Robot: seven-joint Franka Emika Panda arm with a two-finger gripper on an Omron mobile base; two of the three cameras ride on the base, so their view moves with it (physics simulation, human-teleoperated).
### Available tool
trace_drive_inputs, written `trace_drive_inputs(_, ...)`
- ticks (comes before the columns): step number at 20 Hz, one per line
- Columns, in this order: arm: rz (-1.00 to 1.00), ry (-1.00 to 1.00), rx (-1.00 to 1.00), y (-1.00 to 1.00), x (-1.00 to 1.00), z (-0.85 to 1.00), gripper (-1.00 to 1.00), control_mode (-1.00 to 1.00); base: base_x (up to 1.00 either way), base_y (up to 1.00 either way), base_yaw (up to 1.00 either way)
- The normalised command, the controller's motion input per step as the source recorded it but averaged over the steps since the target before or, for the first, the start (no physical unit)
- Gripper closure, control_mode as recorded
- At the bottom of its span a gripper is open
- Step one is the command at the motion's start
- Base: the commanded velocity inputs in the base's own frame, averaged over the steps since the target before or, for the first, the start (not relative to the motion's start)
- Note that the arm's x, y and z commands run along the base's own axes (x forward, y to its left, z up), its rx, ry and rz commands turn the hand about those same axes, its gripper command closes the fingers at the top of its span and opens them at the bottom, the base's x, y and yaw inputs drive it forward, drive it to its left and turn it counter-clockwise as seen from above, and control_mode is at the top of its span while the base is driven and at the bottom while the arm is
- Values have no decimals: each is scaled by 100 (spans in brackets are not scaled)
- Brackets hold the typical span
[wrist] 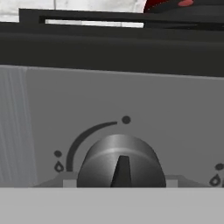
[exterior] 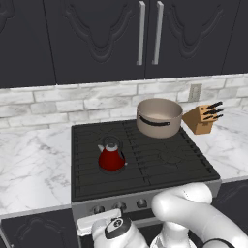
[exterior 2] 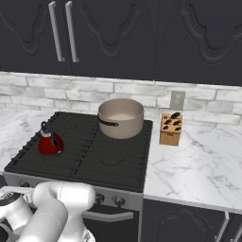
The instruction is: Pick the kettle from the counter and place it on a stove burner. Then turn the burner on.
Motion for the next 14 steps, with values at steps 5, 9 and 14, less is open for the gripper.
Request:
trace_drive_inputs(5, 9, -3, -3, 0, -12, 3, 100, -100, 0, 0, 0)
trace_drive_inputs(9, 32, -5, -16, 11, -28, 0, 100, -100, 0, 0, 0)
trace_drive_inputs(14, 47, -2, -24, 22, -36, 0, 100, -100, 0, 0, 0)
